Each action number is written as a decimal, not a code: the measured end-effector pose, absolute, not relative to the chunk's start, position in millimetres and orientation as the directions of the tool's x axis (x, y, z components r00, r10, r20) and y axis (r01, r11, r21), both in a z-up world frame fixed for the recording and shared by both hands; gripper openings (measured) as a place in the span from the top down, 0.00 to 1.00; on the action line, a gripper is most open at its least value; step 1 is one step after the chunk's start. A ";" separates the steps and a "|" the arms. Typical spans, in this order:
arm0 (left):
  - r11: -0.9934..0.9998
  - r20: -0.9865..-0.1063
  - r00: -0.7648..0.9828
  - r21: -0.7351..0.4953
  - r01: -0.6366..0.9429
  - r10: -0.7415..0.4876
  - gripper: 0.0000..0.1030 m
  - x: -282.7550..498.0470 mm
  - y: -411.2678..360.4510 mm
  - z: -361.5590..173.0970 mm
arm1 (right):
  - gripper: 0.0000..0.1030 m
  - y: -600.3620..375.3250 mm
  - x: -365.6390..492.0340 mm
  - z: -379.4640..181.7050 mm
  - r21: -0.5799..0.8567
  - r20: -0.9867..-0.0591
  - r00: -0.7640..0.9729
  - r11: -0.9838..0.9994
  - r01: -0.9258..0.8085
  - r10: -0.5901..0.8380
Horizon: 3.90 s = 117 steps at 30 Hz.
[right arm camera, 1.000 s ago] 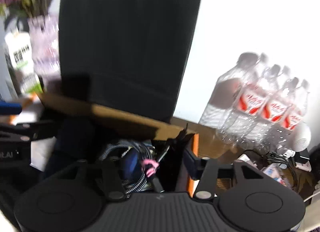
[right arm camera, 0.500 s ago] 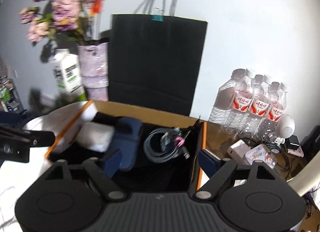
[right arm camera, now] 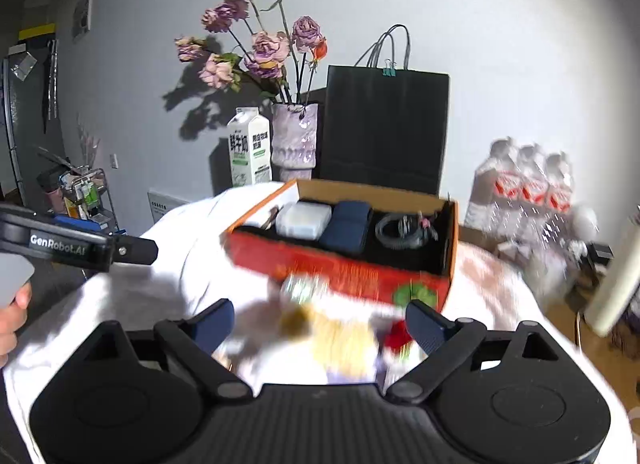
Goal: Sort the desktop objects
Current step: 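Grasp the yellow-white charger with the right tool, then place the charger into the red box and open the right tool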
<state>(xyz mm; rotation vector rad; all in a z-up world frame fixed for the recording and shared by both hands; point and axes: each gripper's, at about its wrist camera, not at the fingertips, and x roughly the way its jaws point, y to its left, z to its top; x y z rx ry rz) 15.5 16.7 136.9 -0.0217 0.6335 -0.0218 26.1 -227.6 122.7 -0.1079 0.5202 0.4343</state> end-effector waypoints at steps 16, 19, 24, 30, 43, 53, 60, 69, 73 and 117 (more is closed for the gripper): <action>0.959 -0.547 0.817 -0.280 0.029 -0.185 0.00 -84.0 63.0 42.7 | 0.02 -221.6 -76.2 28.1 -0.066 -0.493 0.828 0.937 -0.342 0.267; 0.981 -0.564 0.821 -0.194 -0.032 -0.085 0.00 -68.9 64.3 43.6 | 0.02 -210.9 -67.9 20.9 -0.048 -0.502 0.816 0.932 -0.359 0.288; 0.994 -0.544 0.833 -0.084 0.068 -0.103 0.04 -40.0 40.4 40.2 | 0.08 -191.9 -54.6 17.2 -0.056 -0.501 0.803 0.914 -0.401 0.322; 0.978 -0.581 0.788 -0.156 0.137 -0.203 0.44 14.1 16.7 30.3 | 0.14 -188.3 -37.6 13.5 -0.064 -0.523 0.802 0.925 -0.375 0.289; 0.969 -0.583 0.774 -0.180 0.171 -0.245 0.96 16.7 21.9 27.4 | 0.18 -182.6 -20.2 10.1 -0.054 -0.531 0.786 0.913 -0.404 0.316; 0.960 -0.474 0.861 -0.275 0.052 -0.182 0.97 -30.9 86.3 79.8 | 0.22 -124.8 15.9 21.3 -0.136 -0.470 0.736 0.784 -0.606 0.487; 0.963 -0.462 0.878 -0.271 -0.004 -0.126 0.97 -43.2 101.1 83.5 | 0.55 -88.7 75.5 3.0 -0.130 -0.618 0.617 0.710 -0.692 0.488; 0.961 -0.428 0.890 -0.272 0.043 -0.161 0.97 -46.3 90.4 112.1 | 0.62 -122.9 27.0 48.4 -0.093 -0.508 0.688 0.761 -0.642 0.518; 0.959 -0.378 0.900 -0.251 0.129 -0.219 0.97 -38.8 67.2 143.1 | 0.62 -166.7 3.6 84.2 -0.051 -0.412 0.750 0.809 -0.586 0.517; 0.999 -0.720 0.694 0.024 0.046 -0.015 0.21 344.1 -49.0 164.9 | 0.25 -205.5 314.7 138.6 -0.025 -0.646 0.753 0.982 -0.187 0.127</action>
